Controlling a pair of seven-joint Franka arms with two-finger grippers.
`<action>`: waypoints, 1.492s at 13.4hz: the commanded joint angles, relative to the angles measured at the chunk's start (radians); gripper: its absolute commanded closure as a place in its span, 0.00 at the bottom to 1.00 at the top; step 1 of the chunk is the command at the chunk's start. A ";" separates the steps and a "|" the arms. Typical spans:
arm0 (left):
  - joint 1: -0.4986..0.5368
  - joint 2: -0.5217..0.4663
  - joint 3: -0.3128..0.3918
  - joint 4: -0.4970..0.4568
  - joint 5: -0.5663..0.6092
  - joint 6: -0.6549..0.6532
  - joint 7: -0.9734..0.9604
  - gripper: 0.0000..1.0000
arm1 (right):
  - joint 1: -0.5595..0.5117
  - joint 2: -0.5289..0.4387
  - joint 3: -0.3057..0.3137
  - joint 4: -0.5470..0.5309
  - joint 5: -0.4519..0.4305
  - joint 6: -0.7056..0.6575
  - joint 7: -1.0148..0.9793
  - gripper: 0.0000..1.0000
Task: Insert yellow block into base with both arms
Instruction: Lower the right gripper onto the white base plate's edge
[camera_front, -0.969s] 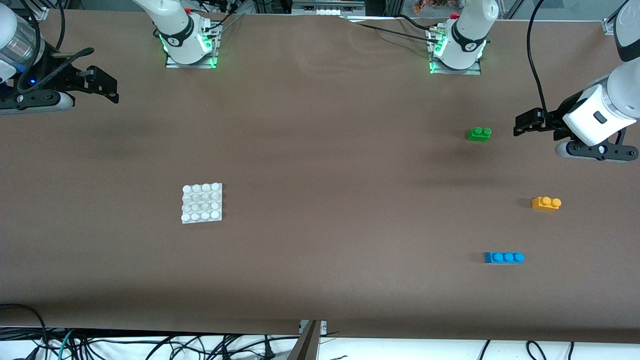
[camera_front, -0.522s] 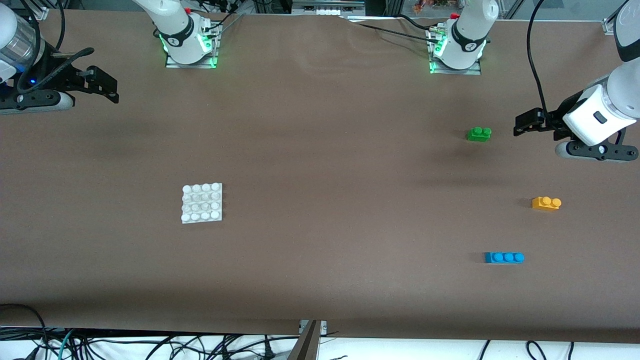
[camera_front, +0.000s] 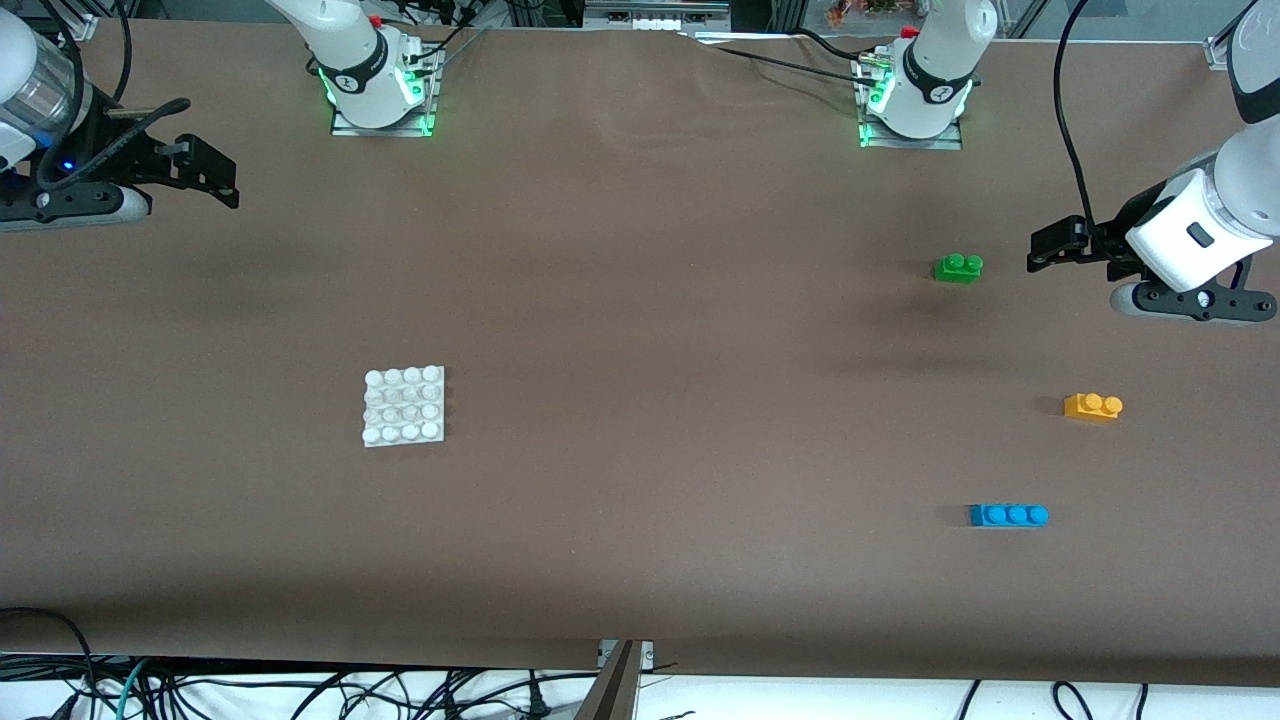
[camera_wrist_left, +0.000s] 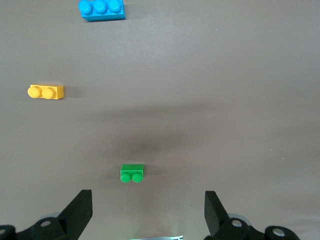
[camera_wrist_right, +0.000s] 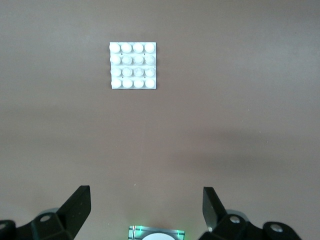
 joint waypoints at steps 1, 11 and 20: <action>0.006 -0.021 -0.003 -0.021 -0.021 0.014 -0.005 0.01 | -0.003 0.025 0.006 -0.110 -0.001 0.171 -0.004 0.01; 0.006 -0.021 -0.003 -0.021 -0.021 0.012 -0.005 0.01 | -0.001 0.393 0.014 -0.287 0.064 0.797 0.024 0.01; 0.006 -0.021 -0.003 -0.021 -0.021 0.012 -0.005 0.01 | 0.002 0.602 0.028 -0.287 0.111 1.061 0.022 0.01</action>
